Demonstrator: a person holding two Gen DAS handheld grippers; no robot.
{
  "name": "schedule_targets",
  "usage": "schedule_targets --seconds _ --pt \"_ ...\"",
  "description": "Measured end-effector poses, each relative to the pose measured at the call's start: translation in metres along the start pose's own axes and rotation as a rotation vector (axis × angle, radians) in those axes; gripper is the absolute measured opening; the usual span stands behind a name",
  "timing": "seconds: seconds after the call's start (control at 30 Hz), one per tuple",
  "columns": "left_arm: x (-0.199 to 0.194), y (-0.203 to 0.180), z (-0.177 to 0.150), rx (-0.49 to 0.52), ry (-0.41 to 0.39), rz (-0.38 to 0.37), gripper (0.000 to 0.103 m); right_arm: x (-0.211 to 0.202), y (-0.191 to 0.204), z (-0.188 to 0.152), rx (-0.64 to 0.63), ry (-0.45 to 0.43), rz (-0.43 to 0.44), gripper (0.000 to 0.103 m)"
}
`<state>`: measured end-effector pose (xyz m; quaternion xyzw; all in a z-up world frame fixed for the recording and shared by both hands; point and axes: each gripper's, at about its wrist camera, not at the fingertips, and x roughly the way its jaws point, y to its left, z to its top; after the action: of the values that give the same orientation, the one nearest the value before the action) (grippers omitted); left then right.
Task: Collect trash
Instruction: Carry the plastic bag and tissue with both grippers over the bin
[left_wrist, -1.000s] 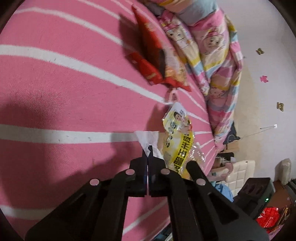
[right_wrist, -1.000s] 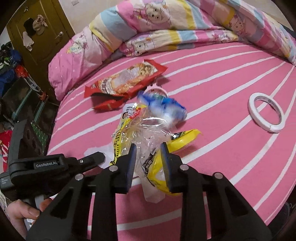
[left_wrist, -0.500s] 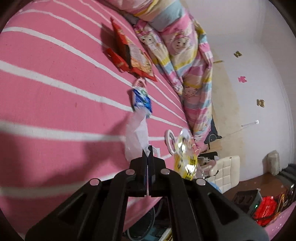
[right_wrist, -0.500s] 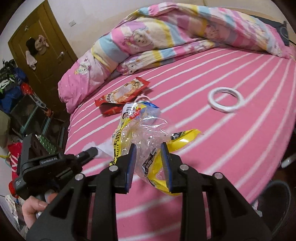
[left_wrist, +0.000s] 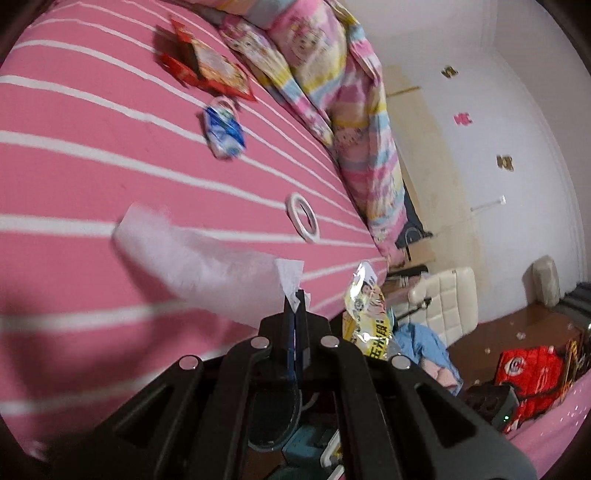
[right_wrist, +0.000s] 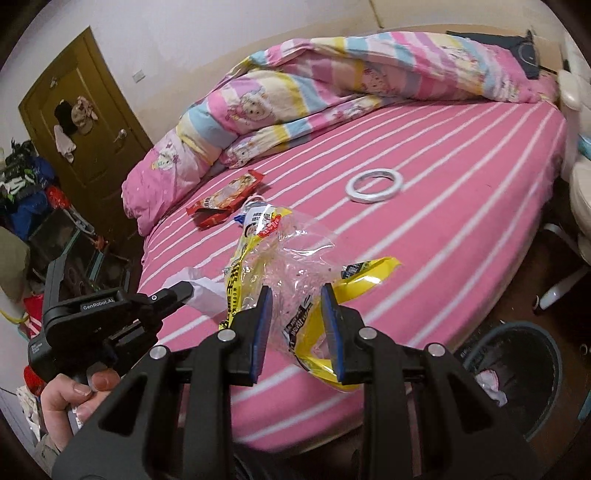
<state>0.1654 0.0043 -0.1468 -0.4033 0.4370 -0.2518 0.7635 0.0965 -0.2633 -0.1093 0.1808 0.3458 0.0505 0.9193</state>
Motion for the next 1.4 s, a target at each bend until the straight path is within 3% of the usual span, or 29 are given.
schedule_targets --seconds 0.37,0.8,1.07,1.4 --pt "0.047 -0.068 -0.074 0.131 0.139 0.007 0.0 -0.066 -0.092 -0.035 0.162 -0.055 -0.055 0.028" --pt "0.154 -0.108 -0.156 0.229 0.368 0.05 0.0 -0.102 -0.211 -0.089 0.38 -0.06 -0.149 0.028" --pt "0.217 -0.11 -0.196 0.269 0.499 0.101 0.0 -0.109 -0.266 -0.124 0.501 -0.046 -0.207 0.028" --pt "0.291 -0.083 -0.219 0.231 0.647 0.166 0.0 -0.086 -0.319 -0.173 0.647 0.056 -0.262 0.028"
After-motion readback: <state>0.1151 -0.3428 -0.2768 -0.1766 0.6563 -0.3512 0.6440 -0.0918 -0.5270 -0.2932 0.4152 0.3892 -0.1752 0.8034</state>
